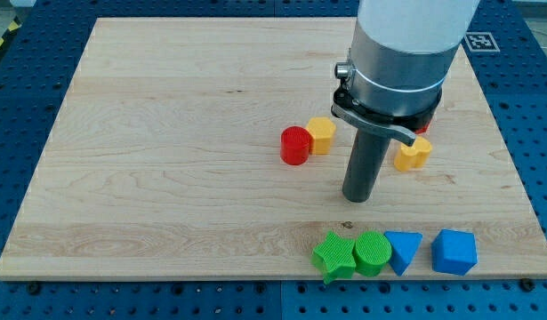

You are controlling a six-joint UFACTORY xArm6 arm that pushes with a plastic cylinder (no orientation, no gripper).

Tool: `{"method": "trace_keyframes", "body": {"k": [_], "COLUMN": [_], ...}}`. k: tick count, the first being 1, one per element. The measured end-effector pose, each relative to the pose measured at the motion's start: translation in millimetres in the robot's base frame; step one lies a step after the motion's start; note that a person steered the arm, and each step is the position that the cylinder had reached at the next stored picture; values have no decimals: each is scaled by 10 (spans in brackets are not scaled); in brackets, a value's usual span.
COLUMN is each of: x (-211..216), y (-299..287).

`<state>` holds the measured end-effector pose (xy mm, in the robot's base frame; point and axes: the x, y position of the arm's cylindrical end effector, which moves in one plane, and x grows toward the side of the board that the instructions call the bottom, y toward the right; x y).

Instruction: Move the yellow heart into the red star

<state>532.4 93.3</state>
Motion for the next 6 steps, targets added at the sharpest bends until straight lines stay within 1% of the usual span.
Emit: {"method": "trace_keyframes", "body": {"k": [1,2,3,5,6], "x": [7,134,147,254,19], "y": [87,393,430,693,709]}}
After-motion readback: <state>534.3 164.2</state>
